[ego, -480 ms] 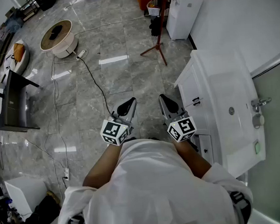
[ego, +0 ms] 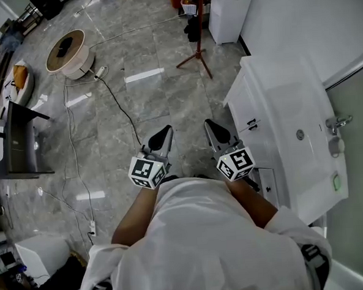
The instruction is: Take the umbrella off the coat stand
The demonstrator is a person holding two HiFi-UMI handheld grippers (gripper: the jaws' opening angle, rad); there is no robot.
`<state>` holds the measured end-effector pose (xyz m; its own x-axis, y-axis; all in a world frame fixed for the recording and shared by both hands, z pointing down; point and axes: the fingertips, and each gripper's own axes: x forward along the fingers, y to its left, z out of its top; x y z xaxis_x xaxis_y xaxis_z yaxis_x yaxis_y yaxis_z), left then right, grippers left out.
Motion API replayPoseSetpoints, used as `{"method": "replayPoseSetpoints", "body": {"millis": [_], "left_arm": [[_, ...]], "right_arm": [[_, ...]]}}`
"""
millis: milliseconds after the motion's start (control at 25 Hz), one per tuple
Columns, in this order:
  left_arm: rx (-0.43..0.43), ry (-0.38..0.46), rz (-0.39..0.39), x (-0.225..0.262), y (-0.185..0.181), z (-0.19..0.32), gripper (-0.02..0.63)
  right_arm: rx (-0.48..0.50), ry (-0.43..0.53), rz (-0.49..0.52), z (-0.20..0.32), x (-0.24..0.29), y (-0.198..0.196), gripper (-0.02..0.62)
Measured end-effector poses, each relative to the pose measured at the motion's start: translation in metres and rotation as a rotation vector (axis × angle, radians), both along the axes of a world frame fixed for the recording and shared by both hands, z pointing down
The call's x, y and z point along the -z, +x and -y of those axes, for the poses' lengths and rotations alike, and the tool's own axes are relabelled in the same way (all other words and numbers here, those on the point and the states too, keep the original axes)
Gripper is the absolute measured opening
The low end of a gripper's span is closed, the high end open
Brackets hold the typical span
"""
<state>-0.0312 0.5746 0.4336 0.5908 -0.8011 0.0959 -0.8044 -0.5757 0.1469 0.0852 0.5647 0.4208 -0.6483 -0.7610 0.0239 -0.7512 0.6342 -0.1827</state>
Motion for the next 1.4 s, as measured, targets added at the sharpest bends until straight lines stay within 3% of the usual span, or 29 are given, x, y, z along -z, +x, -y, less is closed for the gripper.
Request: {"method": "replayPoseSetpoints", "body": {"millis": [400,720,1000,1400], "left_arm": [[-0.005,-0.007,-0.004,-0.010,0.026,0.010,0.017],[-0.009,-0.065,-0.015,-0.027,0.022,0.046,0.017],[-0.017,-0.072,-0.054,-0.039,0.018,0.134,0.017],[-0.118,-0.082,-0.078,-0.029,-0.005,0.296,0.017]], "right_arm": [[0.028,-0.070,0.026,0.004,-0.021,0.029,0.015],[0.013,-0.156,0.028,0.039,-0.046,0.040,0.015],[0.015,-0.171,-0.025,0.120,-0.058,0.031,0.015],[-0.059,-0.148,-0.034,0.288,-0.031,0.000,0.015]]}}
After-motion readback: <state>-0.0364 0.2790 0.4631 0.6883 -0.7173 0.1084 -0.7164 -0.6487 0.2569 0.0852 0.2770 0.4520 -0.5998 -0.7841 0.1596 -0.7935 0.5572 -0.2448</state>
